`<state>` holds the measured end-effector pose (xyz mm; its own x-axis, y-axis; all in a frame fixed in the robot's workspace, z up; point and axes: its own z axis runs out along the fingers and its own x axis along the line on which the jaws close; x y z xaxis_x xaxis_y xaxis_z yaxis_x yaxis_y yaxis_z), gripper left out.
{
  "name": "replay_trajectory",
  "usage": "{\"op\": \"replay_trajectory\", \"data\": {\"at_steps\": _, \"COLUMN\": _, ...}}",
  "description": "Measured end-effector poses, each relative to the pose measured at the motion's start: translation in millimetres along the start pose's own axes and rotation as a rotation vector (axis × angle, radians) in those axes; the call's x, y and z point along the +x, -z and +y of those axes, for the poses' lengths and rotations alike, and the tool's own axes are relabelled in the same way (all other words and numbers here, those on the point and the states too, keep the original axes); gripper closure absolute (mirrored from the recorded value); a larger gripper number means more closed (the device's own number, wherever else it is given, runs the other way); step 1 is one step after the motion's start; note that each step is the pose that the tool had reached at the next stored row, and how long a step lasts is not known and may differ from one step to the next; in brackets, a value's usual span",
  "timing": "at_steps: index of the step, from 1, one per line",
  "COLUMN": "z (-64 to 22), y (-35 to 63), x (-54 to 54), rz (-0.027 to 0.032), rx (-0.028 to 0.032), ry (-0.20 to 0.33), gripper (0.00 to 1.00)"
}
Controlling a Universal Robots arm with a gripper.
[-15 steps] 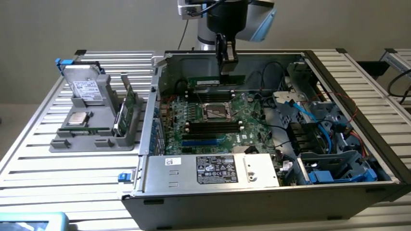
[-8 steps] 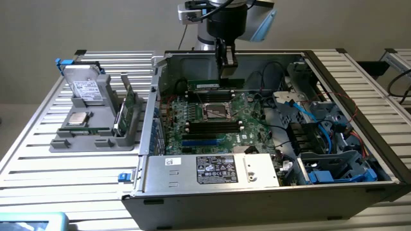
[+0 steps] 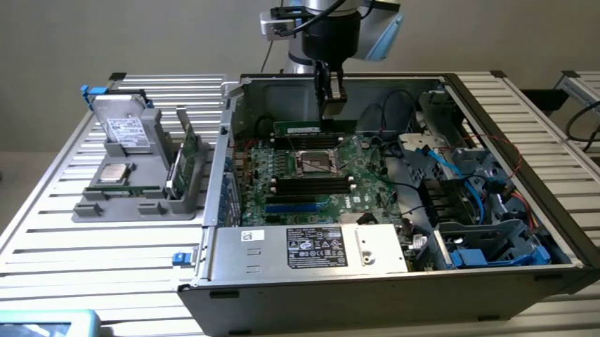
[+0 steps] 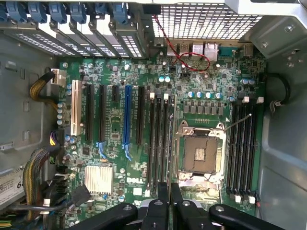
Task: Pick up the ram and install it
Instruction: 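Insert the ram into the slot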
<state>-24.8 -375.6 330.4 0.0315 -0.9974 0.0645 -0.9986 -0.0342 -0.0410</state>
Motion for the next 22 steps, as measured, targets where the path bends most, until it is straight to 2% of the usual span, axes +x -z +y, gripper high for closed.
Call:
{"op": "replay_trajectory", "data": {"at_steps": 7, "z": -1.9, "y": -11.8, "x": -0.7, "rz": 0.0005, "rx": -0.0015, "ry": -0.014, "gripper": 0.86}}
{"op": "replay_trajectory", "data": {"at_steps": 9, "z": -1.9, "y": -13.5, "x": -0.8, "rz": 0.0012, "rx": -0.0039, "ry": -0.021, "gripper": 0.86}}
{"op": "replay_trajectory", "data": {"at_steps": 16, "z": -2.4, "y": -16.2, "x": 1.2, "rz": 0.0030, "rx": -0.0052, "ry": -0.038, "gripper": 0.86}}
{"op": "replay_trajectory", "data": {"at_steps": 19, "z": -2.5, "y": -17.8, "x": 1.3, "rz": 0.0064, "rx": -0.0053, "ry": -0.039, "gripper": 0.86}}
{"op": "replay_trajectory", "data": {"at_steps": 22, "z": -2.4, "y": -21.0, "x": 1.1, "rz": 0.0150, "rx": -0.0055, "ry": -0.038, "gripper": 0.86}}
